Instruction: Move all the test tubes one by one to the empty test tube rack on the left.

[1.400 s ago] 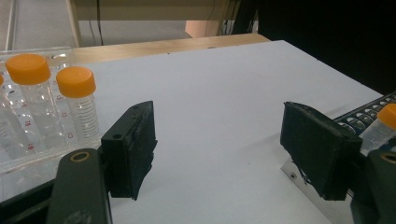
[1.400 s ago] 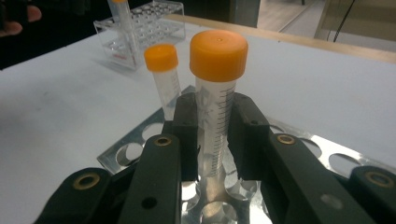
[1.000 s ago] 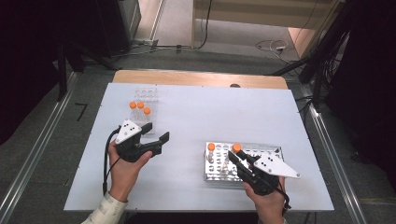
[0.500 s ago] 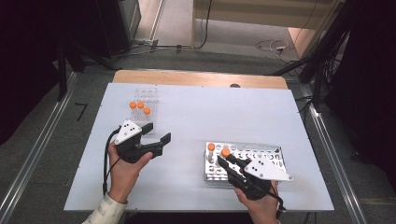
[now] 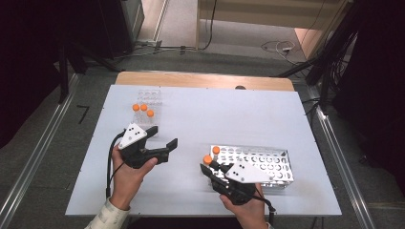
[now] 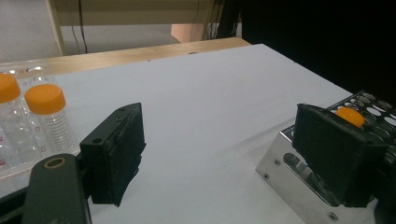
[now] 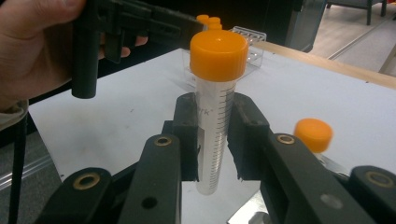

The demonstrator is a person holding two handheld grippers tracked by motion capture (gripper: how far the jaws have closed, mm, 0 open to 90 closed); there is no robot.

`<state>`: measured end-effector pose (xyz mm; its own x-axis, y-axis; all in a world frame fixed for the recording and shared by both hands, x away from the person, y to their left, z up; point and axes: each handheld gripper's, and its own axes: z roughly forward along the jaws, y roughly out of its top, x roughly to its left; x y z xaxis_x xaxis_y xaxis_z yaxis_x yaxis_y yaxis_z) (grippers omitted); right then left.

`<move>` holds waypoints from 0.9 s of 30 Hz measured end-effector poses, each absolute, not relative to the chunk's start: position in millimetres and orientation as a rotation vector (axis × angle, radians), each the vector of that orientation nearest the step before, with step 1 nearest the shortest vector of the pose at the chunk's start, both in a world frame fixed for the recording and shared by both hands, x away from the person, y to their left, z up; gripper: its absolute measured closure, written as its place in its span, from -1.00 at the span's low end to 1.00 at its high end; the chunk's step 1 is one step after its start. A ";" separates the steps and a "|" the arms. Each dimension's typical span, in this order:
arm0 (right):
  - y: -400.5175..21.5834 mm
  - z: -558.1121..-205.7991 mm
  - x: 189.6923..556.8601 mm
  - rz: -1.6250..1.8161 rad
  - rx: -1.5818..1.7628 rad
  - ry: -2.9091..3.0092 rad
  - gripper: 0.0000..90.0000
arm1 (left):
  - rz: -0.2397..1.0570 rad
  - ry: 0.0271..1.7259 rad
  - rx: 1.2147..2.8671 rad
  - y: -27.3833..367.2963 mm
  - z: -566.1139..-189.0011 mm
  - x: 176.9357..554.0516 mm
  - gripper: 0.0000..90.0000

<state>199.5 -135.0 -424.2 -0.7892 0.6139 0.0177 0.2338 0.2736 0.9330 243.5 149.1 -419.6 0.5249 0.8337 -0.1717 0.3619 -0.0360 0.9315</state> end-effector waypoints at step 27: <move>-92.1 -443.7 221.9 1.470 0.781 2.288 0.60 | 0.429 0.827 1.759 112.4 -405.6 214.9 -0.25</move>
<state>221.9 -92.1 -443.7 -0.8029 0.5953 0.0313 0.2760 0.3246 0.9047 214.9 112.4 -405.6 0.6913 0.7139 -0.1115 0.3200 -0.1643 0.9331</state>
